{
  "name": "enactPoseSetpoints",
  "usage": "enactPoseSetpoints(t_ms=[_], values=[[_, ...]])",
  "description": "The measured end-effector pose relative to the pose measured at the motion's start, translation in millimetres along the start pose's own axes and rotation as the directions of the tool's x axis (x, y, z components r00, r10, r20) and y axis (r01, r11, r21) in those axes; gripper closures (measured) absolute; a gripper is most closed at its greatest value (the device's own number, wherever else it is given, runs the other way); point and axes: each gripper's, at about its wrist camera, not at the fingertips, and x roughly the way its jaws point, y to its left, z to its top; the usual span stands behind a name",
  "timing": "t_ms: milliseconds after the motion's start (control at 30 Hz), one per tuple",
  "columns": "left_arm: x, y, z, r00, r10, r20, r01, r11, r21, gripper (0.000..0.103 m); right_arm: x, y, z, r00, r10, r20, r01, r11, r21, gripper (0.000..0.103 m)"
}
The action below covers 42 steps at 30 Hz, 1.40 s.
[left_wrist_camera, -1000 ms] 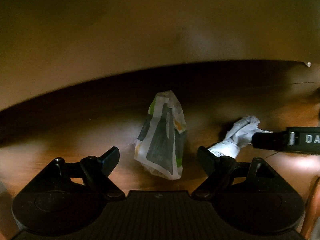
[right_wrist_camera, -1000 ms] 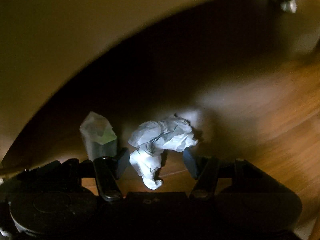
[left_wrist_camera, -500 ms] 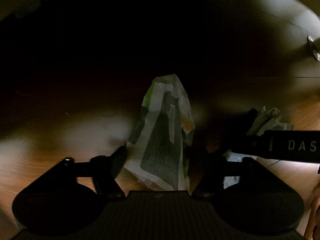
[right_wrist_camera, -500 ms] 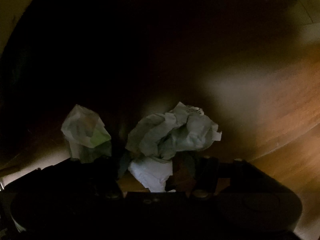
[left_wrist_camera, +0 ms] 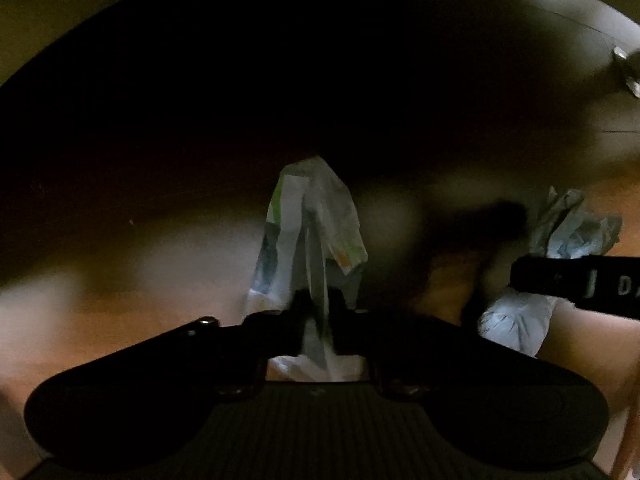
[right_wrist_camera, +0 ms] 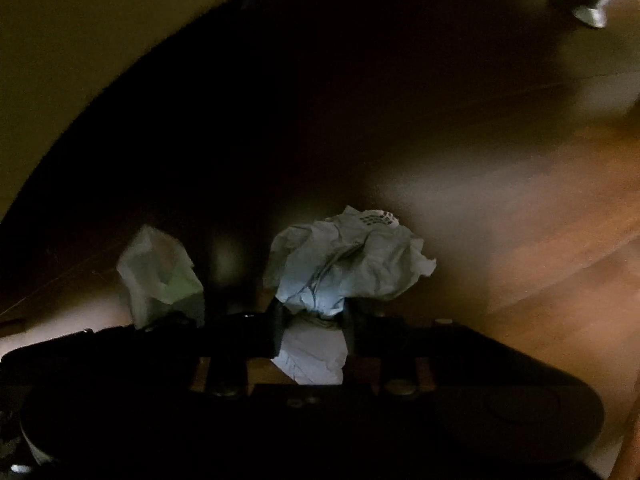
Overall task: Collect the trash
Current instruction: 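Grasp the green-printed plastic bag with the left tool while the right tool grasps crumpled white paper, then lift the bag and paper and carry them over the teal wastebasket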
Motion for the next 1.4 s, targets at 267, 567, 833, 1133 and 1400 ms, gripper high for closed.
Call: enactPoseSetpoints(t_ms=[267,567,833,1133,1400], values=[[-45,-27,-19,0.999,-0.034,-0.031,0.037,0.994,0.101,0.095,-58,-23,-13,0.999,-0.031,0.036,0.030,0.999,0.018,0.075],[-116,-37,-46,0.997,-0.080,-0.003,0.080,0.991,0.103,0.098,-156,-47,-42,0.991,0.008,0.133,-0.002,0.999,-0.047,0.075],[-131,-19,-61,0.987,-0.142,0.070,0.140,0.990,0.022,0.097,-248,-56,-85,0.979,0.153,0.136,-0.146,0.987,-0.065,0.074],[-95,-7,-41,0.990,-0.128,0.056,0.128,0.992,-0.005,0.062,-210,-49,-77,0.989,0.133,0.057,-0.128,0.988,-0.082,0.074],[-36,-11,-23,0.996,-0.063,0.062,0.063,0.998,-0.007,0.033,-177,-37,-62,0.992,0.124,-0.011,-0.125,0.987,-0.104,0.074]])
